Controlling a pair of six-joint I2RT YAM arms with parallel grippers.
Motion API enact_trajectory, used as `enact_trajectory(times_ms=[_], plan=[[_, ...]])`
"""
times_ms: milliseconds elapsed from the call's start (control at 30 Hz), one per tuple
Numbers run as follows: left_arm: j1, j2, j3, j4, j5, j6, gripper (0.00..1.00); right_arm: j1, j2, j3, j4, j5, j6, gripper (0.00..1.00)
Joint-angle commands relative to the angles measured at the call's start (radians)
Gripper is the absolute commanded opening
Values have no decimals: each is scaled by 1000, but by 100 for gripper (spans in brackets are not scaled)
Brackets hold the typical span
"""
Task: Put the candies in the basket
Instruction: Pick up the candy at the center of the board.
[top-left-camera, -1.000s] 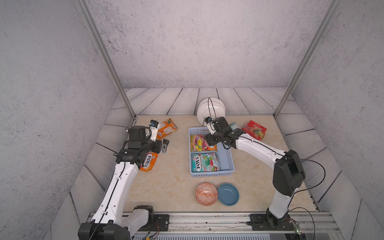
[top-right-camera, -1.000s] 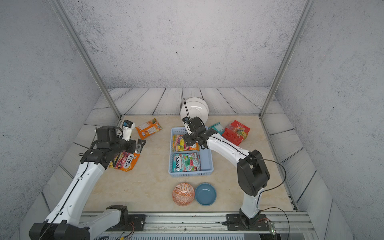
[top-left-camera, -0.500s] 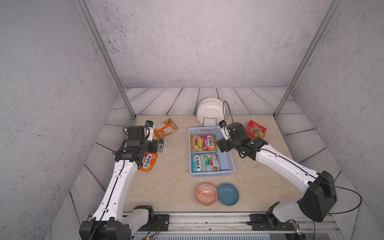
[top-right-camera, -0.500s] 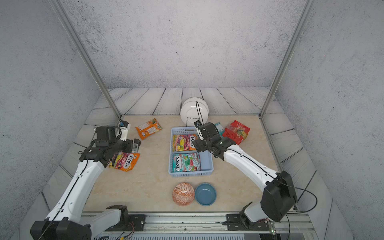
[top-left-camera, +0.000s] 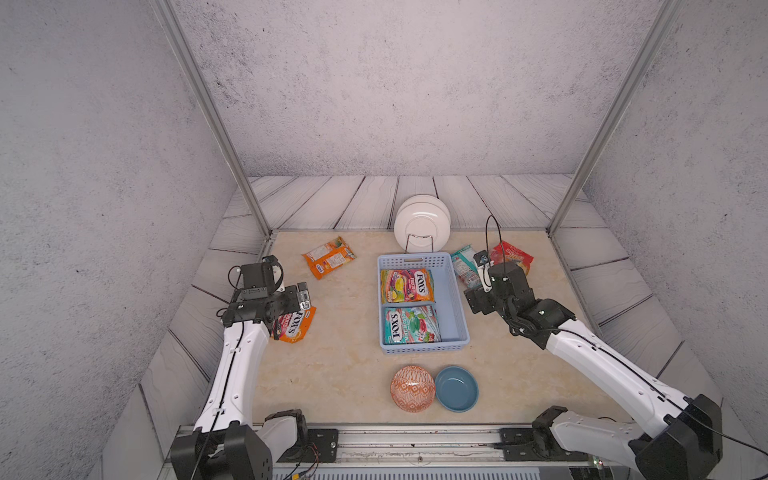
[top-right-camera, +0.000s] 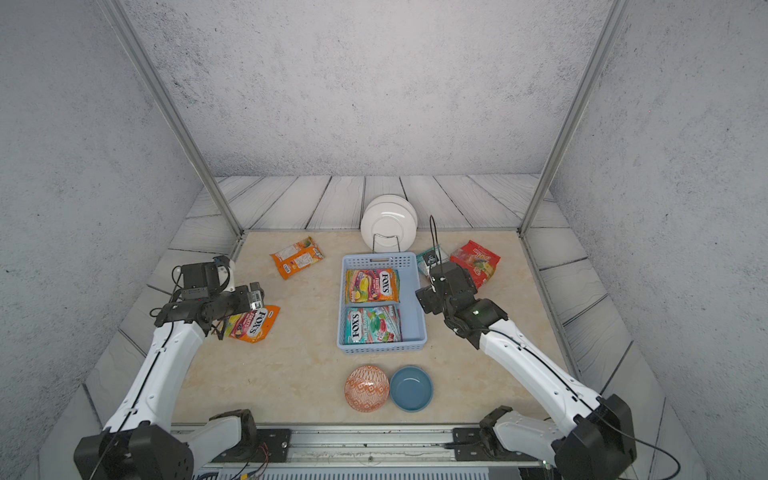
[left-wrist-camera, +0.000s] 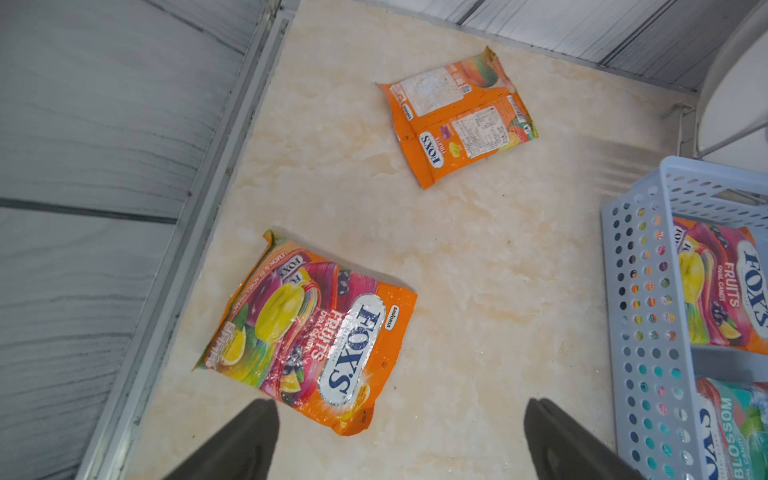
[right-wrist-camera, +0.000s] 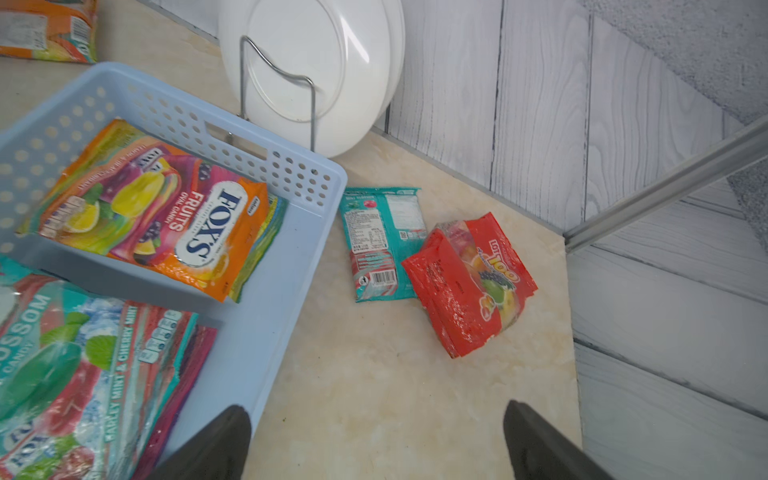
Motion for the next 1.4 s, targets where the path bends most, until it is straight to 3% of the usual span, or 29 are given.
enact_trajectory(times_ms=[0,200,633,1033,1367], plan=[[60,26,-25,31,56,-87,99,-15,-67,-53,55,71,0,99],[177,73,-79,81,165,-191,95,-22,-90,-121,116,142,-3,99],[330,169,-189,173,245,-291,88,-32,-135,-223,241,177,-22,99],[346,346,-185,196,278,-345,75,-39,-167,-266,295,183,-30,99],[365,459,-154,196,298,-358,73,-44,-167,-272,301,188,-43,99]])
